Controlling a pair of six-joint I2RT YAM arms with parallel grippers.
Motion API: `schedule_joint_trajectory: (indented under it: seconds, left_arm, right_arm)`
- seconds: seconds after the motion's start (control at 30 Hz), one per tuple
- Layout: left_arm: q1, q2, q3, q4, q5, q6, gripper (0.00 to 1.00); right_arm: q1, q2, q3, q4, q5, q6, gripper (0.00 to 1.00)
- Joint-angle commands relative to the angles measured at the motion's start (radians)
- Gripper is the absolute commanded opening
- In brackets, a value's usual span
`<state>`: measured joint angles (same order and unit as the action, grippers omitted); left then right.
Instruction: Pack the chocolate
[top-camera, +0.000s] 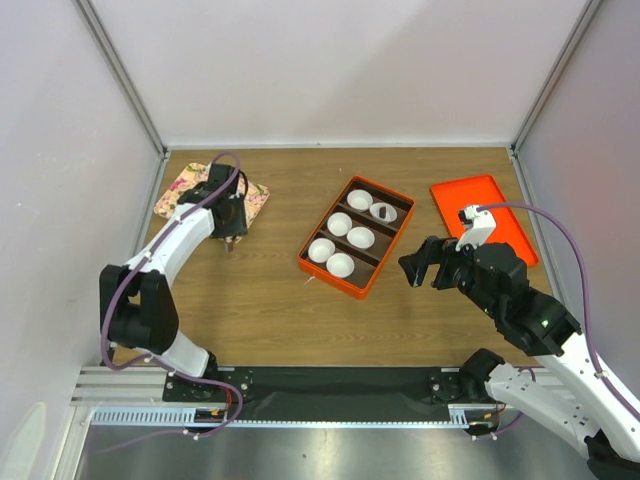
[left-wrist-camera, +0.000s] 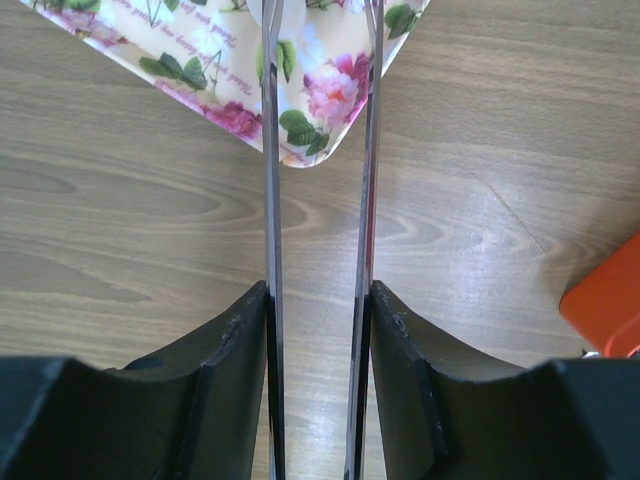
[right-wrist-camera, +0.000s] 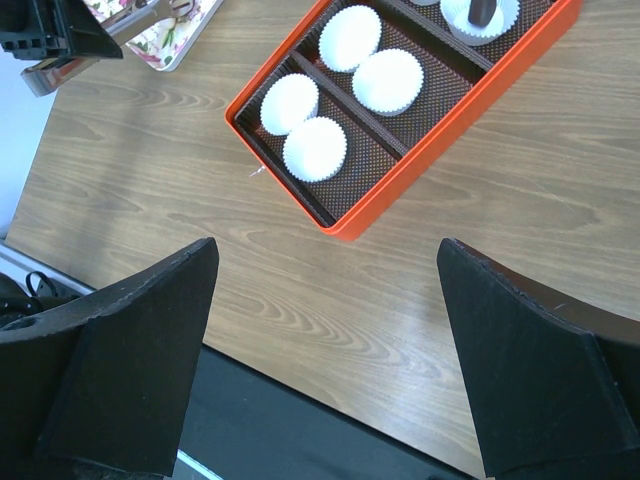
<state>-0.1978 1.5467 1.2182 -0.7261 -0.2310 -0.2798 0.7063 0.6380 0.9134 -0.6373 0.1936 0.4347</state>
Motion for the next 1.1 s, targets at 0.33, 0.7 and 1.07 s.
schedule_joint_trajectory:
  seconds: [0.33, 0.7, 1.07]
  left_arm:
    - [0.009, 0.043, 0.046, 0.039, 0.009, 0.033, 0.45]
    - [0.009, 0.053, 0.04, 0.042, 0.033, 0.034, 0.42]
    - [0.009, 0.067, 0.043, 0.036, 0.027, 0.025, 0.35]
  right_arm:
    - [-0.005, 0.0, 0.001, 0.033, 0.012, -0.017, 0.97]
    - [-0.005, 0.008, -0.001, 0.042, 0.001, -0.01, 0.97]
    - [-0.005, 0.002, 0.001, 0.034, 0.006, -0.007, 0.97]
